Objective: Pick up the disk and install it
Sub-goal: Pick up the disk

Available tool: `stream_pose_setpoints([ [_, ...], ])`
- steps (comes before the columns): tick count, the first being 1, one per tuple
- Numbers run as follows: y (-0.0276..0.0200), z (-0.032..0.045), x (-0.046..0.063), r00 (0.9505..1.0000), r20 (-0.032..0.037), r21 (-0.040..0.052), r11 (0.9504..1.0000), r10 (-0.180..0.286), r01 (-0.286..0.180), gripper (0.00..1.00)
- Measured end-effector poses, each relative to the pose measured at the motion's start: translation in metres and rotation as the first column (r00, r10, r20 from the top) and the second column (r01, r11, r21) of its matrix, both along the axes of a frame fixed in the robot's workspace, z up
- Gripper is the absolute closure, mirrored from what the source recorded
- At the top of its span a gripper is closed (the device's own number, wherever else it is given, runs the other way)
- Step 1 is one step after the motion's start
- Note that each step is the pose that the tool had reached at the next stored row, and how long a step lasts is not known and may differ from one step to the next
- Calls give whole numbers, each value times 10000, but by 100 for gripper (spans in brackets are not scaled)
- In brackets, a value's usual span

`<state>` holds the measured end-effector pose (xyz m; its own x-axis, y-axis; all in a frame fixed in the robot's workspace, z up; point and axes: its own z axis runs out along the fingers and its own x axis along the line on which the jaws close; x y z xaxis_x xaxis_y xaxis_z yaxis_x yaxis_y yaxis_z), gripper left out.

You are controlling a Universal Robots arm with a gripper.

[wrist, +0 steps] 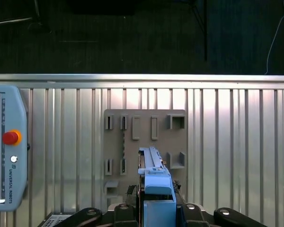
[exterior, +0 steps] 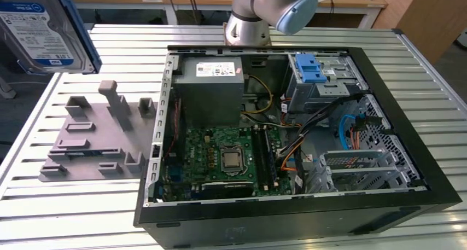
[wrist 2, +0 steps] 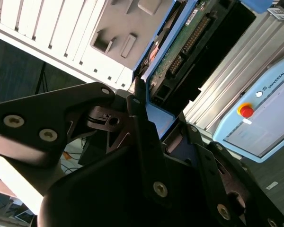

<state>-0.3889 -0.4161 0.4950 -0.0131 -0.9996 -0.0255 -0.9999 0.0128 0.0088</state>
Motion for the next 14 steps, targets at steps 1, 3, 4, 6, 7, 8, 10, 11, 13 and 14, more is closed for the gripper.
stream_pose_setpoints([
  [1,0,0,14,10000,-1,-1,10000,0,0,64],
  [3,-1,0,39,10000,-1,0,10000,0,0,64],
  [4,-1,-1,50,10000,0,0,10000,0,0,64],
  [6,-1,0,73,10000,-1,0,10000,0,0,64],
  [7,-1,0,87,10000,-2,0,10000,0,0,64],
  [8,-1,0,102,10000,-2,0,10000,0,0,64],
  [10,-2,0,138,10000,-4,0,10000,0,0,64],
  [11,-3,0,154,10000,-6,0,10000,0,0,64],
  [13,-4,0,183,10000,-8,-1,10000,0,0,64],
  [14,-4,0,197,10000,-9,0,10000,0,0,64],
])
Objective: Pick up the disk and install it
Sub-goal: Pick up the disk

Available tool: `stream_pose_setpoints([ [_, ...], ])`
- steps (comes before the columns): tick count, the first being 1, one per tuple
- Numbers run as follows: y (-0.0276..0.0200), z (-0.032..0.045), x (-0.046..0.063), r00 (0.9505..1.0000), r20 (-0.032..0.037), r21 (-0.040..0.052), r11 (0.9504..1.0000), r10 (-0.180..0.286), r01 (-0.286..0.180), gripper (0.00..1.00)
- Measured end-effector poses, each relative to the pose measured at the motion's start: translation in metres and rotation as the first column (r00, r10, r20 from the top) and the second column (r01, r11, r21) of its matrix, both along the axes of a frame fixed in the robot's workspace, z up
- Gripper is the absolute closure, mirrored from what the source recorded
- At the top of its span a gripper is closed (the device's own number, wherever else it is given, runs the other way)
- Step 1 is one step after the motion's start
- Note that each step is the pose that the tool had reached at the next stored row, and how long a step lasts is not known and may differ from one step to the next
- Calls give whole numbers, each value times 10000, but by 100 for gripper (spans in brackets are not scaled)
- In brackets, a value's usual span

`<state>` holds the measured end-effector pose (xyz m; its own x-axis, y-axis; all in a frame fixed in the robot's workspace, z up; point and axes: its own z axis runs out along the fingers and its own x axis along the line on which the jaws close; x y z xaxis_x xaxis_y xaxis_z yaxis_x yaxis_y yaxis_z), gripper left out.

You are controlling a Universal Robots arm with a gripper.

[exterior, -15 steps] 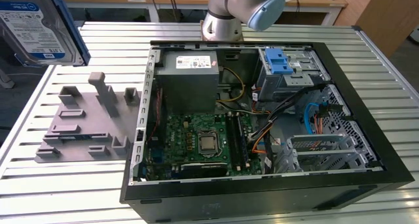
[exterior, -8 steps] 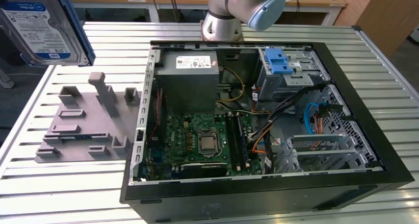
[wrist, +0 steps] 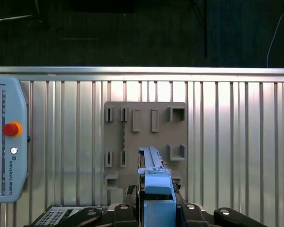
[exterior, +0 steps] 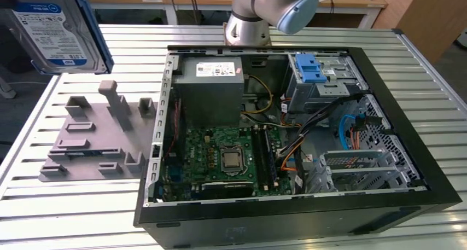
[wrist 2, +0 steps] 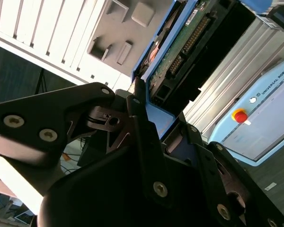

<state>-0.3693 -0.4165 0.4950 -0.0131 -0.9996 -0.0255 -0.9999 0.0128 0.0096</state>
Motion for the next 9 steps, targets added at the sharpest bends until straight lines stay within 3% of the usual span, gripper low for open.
stream_pose_setpoints([
  [6,-4,0,78,10000,-3,1,10000,0,0,64],
  [9,-32,0,90,10000,-5,0,10000,0,0,64],
])
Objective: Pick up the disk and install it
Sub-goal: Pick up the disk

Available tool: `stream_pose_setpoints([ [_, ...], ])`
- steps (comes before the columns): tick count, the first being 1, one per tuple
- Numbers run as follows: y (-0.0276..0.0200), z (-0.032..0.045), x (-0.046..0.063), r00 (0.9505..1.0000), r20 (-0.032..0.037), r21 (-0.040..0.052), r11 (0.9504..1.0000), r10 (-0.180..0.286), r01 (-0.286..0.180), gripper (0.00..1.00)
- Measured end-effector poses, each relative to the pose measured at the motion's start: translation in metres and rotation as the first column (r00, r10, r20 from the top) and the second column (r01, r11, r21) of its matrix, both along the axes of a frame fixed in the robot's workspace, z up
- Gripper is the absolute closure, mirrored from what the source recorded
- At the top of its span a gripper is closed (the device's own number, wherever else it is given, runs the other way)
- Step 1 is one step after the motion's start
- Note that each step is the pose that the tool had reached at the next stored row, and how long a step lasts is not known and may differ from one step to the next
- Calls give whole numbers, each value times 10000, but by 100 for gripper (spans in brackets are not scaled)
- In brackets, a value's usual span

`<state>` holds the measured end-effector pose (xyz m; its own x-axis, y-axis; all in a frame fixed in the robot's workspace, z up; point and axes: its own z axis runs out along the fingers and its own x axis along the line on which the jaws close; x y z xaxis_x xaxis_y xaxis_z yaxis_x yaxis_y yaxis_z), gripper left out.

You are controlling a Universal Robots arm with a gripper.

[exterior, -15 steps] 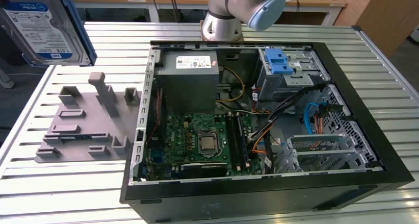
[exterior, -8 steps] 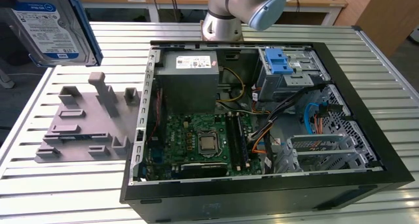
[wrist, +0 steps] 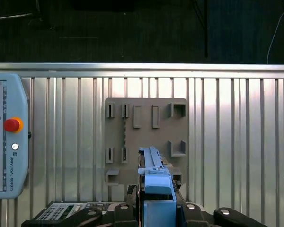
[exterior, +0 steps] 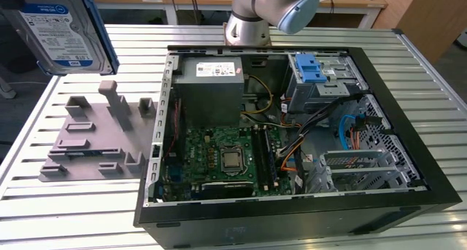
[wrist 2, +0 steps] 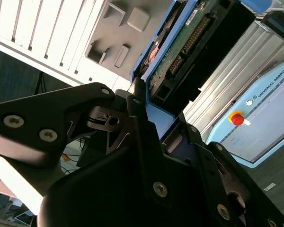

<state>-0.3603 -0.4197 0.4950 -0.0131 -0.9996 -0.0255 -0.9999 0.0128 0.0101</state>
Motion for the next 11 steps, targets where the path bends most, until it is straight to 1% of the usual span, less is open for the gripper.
stream_pose_setpoints([
  [5,-124,-1,6,10000,1,0,10000,0,0,64],
  [7,-148,-1,31,10000,-2,0,10000,-1,1,64],
  [11,-174,-1,120,10000,-19,0,10000,-1,1,64],
])
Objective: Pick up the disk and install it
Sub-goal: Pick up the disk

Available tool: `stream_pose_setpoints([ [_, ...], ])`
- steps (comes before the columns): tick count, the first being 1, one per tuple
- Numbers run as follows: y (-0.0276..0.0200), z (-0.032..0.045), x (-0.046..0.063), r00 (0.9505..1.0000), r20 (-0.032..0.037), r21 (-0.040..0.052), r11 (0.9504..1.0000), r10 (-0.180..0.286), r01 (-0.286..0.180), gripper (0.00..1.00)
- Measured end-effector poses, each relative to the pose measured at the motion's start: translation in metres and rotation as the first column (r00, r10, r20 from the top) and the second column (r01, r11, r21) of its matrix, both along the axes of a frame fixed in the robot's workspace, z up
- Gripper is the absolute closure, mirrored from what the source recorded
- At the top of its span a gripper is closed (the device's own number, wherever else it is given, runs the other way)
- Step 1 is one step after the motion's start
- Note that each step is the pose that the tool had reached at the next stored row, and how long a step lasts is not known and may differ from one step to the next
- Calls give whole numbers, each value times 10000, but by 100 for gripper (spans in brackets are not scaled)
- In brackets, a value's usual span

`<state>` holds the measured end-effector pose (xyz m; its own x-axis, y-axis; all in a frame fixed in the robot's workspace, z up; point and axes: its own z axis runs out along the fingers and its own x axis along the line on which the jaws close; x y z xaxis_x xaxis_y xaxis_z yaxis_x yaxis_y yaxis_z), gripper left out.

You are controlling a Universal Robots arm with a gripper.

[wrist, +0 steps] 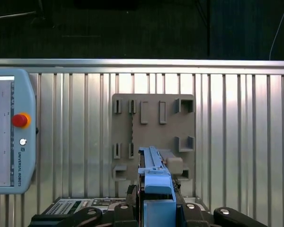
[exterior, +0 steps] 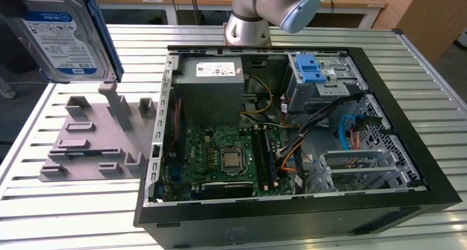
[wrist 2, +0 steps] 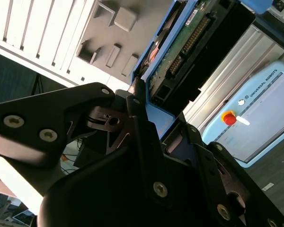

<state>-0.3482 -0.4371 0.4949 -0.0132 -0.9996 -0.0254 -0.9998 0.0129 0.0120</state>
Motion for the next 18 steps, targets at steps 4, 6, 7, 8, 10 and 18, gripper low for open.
stream_pose_setpoints([
  [4,-11,0,69,10000,-4,0,10000,0,0,64],
  [6,-13,-1,98,10000,-4,1,10000,0,0,64],
  [7,-14,0,113,10000,-5,0,10000,0,0,64],
  [8,-15,-1,127,10000,-4,1,10000,0,0,64],
  [10,-17,0,157,10000,-5,0,10000,-1,1,64],
  [18,-28,-1,281,10000,-6,0,10000,0,0,64],
])
